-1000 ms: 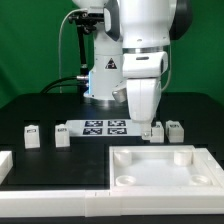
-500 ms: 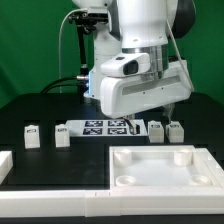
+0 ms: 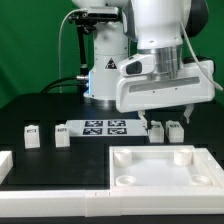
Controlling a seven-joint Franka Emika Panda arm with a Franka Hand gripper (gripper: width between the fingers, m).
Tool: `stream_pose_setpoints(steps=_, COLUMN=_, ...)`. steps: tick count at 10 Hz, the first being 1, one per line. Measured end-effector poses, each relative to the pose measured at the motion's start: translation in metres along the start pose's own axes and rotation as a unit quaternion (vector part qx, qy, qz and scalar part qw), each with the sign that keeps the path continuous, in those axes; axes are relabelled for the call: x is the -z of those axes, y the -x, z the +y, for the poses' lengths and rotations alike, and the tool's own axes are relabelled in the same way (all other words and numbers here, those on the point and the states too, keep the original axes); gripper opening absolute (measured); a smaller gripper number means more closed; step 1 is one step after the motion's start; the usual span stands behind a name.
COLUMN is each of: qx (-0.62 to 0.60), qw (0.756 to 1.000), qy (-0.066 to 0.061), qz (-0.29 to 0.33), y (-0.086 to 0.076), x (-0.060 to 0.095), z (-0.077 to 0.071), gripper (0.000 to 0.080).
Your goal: Assemble one leg
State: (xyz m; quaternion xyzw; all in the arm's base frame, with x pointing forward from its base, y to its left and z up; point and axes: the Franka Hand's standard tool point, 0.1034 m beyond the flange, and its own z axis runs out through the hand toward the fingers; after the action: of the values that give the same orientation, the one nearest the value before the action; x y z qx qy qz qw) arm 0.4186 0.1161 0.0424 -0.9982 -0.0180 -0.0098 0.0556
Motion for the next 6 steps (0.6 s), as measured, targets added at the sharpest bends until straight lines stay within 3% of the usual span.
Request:
stream_pose_setpoints(steps=2, qx=0.015, qw=1.000, qy=-0.002, qz=0.002, y=0.0024, x=-0.0014, z=-0.0131, gripper=0.0649)
stream_pose_setpoints(steps=6, qx=0.013, qw=0.998, qy=0.000, qz=-0.062, y=0.0097, x=-0.0030, z=-0.0121, gripper=0.0649)
